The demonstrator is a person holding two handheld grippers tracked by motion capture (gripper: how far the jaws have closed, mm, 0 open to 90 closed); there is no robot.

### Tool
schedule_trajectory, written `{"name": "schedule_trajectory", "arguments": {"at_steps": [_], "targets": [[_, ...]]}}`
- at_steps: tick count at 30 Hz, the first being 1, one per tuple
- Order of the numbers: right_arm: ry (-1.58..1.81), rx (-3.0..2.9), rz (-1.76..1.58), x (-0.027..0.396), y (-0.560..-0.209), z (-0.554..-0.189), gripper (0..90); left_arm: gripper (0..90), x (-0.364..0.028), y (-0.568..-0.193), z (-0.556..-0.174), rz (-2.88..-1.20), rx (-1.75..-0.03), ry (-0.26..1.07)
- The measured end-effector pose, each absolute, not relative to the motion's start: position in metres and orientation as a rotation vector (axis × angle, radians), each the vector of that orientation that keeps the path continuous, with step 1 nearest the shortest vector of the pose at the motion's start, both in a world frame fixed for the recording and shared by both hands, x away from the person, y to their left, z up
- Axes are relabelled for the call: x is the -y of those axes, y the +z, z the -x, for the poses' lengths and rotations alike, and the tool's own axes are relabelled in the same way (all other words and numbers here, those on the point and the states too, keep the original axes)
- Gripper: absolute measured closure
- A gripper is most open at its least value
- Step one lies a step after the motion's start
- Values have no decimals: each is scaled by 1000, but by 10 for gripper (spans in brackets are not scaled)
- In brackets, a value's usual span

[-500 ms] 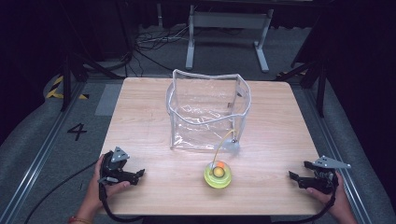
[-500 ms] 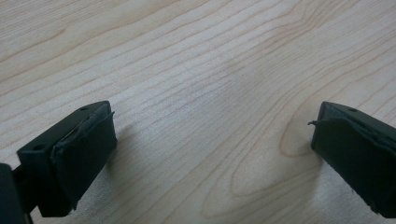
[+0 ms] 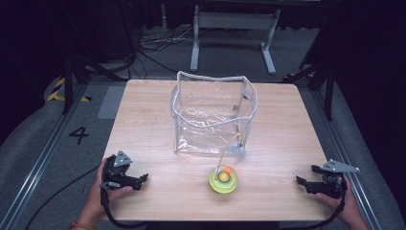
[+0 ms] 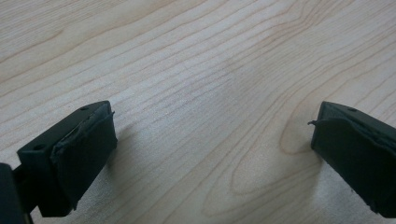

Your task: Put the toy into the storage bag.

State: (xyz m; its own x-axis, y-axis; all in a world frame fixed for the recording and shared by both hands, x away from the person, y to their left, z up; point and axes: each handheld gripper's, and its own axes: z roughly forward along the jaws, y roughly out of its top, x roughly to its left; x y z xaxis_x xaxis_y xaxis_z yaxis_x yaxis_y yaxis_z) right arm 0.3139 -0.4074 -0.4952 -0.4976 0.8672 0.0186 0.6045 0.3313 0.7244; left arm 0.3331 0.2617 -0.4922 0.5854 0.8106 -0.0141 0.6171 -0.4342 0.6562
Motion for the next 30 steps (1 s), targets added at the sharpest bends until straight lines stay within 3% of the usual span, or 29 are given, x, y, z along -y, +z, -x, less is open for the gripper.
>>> {"name": "schedule_trajectory", "arguments": {"at_steps": [8, 18, 30], "targets": [[954, -2318, -1251, 402, -479, -320, 182, 5, -262, -492, -333, -2192, -1134, 407], [1036, -2404, -1015, 359, -427, -326, 260, 5, -262, -492, -333, -2194, -1134, 407], [1063, -2470, -760, 310, -360, -344, 247, 5, -262, -492, -333, -2194, -1133, 406]]}}
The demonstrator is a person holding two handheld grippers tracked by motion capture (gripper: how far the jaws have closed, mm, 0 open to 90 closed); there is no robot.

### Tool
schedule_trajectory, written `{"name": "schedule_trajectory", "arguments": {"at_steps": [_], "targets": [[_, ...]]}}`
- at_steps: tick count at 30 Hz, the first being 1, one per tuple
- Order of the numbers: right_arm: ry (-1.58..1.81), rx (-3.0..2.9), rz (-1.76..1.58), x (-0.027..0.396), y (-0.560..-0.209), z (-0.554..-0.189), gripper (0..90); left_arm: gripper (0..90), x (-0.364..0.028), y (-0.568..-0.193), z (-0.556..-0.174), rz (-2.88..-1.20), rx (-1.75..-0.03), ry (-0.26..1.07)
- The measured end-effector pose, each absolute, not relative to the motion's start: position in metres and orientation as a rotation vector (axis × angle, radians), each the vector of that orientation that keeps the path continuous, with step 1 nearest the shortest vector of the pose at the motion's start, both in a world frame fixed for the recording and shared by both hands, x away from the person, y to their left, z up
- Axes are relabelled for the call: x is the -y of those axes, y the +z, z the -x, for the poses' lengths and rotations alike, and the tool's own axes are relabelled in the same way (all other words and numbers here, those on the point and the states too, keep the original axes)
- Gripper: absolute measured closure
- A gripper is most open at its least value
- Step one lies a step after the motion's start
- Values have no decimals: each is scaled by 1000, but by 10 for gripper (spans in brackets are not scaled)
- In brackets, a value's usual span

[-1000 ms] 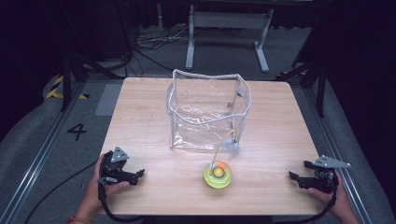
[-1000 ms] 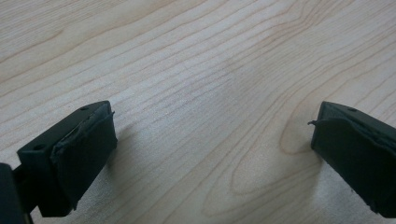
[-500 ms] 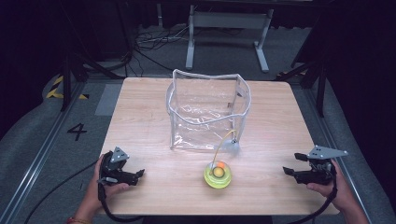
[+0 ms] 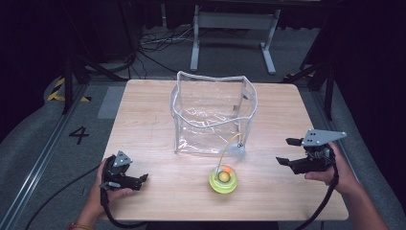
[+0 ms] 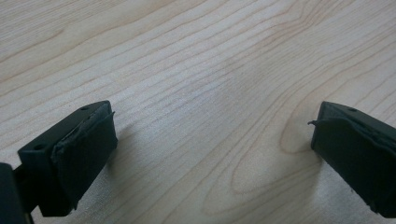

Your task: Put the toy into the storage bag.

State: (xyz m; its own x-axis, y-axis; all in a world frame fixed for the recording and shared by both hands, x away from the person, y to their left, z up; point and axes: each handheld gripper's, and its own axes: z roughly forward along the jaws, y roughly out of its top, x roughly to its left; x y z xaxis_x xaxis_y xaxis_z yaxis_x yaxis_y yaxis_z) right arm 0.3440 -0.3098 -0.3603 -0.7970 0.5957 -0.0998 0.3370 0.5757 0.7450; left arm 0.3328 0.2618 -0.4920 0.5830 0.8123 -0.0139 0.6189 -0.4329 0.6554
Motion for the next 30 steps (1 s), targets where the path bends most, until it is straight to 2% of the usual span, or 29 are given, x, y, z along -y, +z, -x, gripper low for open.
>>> {"name": "schedule_trajectory", "arguments": {"at_steps": [11, 19, 30], "targets": [[1062, -2529, -506, 264, -309, -350, 212, 5, -262, -492, -333, -2194, -1131, 404], [1058, -2575, -282, 224, -269, -352, 238, 5, -262, -492, -333, -2193, -1133, 407], [958, -2648, -133, 174, -265, -357, 232, 5, -262, -492, -333, -2194, -1132, 407]]}}
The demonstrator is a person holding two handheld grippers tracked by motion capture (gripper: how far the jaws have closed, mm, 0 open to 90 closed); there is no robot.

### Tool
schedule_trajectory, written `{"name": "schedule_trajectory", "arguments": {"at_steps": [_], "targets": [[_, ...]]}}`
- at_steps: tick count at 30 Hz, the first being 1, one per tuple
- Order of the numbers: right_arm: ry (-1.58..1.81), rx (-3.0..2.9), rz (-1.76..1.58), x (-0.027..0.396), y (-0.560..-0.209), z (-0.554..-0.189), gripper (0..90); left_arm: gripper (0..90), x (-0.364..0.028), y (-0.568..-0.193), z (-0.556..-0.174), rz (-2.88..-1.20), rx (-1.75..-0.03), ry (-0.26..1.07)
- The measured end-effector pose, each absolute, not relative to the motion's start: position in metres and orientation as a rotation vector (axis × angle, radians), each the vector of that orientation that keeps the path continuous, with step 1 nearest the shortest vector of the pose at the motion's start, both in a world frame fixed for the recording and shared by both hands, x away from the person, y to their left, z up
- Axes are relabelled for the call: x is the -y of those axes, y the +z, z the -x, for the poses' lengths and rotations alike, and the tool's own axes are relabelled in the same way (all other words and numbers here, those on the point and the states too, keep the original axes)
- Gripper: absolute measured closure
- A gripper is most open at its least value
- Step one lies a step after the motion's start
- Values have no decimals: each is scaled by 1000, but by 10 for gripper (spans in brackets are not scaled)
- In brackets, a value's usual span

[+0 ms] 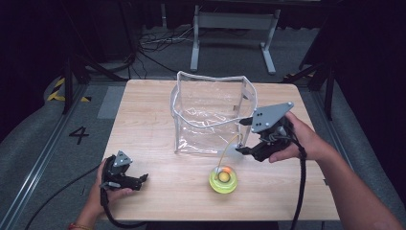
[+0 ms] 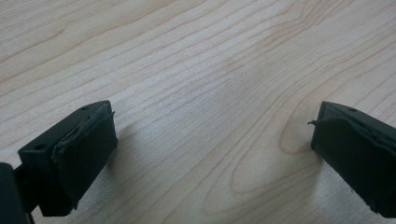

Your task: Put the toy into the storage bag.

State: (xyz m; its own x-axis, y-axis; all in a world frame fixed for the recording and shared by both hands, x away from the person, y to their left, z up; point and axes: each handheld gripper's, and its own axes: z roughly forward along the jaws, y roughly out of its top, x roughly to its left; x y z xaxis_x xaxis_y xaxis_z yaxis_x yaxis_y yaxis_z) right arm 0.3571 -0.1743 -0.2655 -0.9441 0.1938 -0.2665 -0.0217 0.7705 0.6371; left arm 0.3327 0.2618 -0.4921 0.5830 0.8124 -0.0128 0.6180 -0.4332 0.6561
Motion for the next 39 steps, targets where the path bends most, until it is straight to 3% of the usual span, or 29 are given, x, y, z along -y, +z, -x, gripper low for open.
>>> {"name": "schedule_trajectory", "arguments": {"at_steps": [6, 12, 20, 24, 30, 35, 39], "targets": [[867, -2714, -61, 150, -272, -363, 233, 7, -262, -492, -333, -2193, -1131, 406], [714, -2819, 18, 131, -282, -366, 308, 7, -262, -492, -333, -2193, -1131, 406], [664, -2895, 105, 120, -288, -361, 461, 7, -262, -492, -333, -2193, -1131, 406], [611, -2891, 107, 117, -290, -359, 599, 7, -262, -492, -333, -2195, -1127, 404], [682, -2927, 163, 116, -288, -353, 548, 7, -263, -492, -333, -2198, -1126, 398], [691, -2927, 166, 115, -290, -350, 656, 7, -263, -492, -333, -2198, -1127, 398], [702, -2908, 157, 114, -291, -350, 826, 7, -263, -492, -333, -2197, -1126, 399]]}}
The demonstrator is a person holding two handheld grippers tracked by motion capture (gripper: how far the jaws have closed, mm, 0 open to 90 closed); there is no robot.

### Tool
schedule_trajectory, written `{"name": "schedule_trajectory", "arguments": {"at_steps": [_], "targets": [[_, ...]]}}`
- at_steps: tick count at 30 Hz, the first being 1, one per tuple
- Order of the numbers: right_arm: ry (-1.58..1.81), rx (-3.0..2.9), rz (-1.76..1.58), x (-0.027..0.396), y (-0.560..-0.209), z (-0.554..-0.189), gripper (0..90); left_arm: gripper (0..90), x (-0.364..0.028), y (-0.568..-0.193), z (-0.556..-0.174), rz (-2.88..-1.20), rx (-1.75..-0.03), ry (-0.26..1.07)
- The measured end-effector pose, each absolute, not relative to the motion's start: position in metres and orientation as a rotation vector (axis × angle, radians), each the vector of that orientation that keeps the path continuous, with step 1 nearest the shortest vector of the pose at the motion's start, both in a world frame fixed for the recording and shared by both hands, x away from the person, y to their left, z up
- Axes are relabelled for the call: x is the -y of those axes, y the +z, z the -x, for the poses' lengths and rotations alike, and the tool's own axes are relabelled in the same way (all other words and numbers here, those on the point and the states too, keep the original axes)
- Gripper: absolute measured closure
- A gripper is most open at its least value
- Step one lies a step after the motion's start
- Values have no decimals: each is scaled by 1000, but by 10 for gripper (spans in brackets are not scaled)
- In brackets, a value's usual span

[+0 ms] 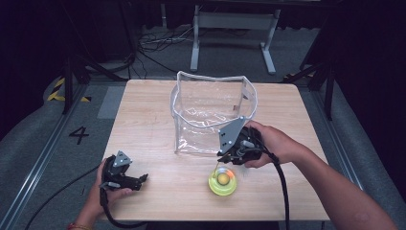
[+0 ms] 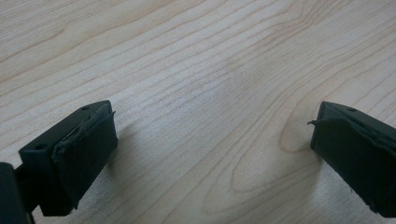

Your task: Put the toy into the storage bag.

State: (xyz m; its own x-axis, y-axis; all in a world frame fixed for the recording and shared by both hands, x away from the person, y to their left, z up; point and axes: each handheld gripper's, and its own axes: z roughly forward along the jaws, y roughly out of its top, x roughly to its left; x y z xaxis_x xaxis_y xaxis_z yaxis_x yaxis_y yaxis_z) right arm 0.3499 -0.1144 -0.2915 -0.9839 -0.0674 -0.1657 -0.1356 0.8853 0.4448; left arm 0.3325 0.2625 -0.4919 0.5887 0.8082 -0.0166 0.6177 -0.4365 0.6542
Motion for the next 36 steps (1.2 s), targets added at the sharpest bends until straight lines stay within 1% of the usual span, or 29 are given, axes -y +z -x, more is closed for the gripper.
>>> {"name": "schedule_trajectory", "arguments": {"at_steps": [1, 2, 19, 26, 36], "targets": [[693, -2906, 169, 114, -292, -349, 867, 7, -263, -492, -333, -2198, -1126, 398], [695, -2909, 173, 115, -292, -349, 877, 7, -263, -492, -333, -2198, -1126, 399], [640, -2888, 43, 127, -277, -346, 886, 7, -263, -492, -333, -2198, -1126, 399], [635, -2876, -53, 148, -260, -344, 885, 7, -263, -492, -333, -2198, -1126, 399], [623, -2849, -175, 186, -245, -342, 885, 8, -262, -492, -332, -2194, -1129, 403]]}}
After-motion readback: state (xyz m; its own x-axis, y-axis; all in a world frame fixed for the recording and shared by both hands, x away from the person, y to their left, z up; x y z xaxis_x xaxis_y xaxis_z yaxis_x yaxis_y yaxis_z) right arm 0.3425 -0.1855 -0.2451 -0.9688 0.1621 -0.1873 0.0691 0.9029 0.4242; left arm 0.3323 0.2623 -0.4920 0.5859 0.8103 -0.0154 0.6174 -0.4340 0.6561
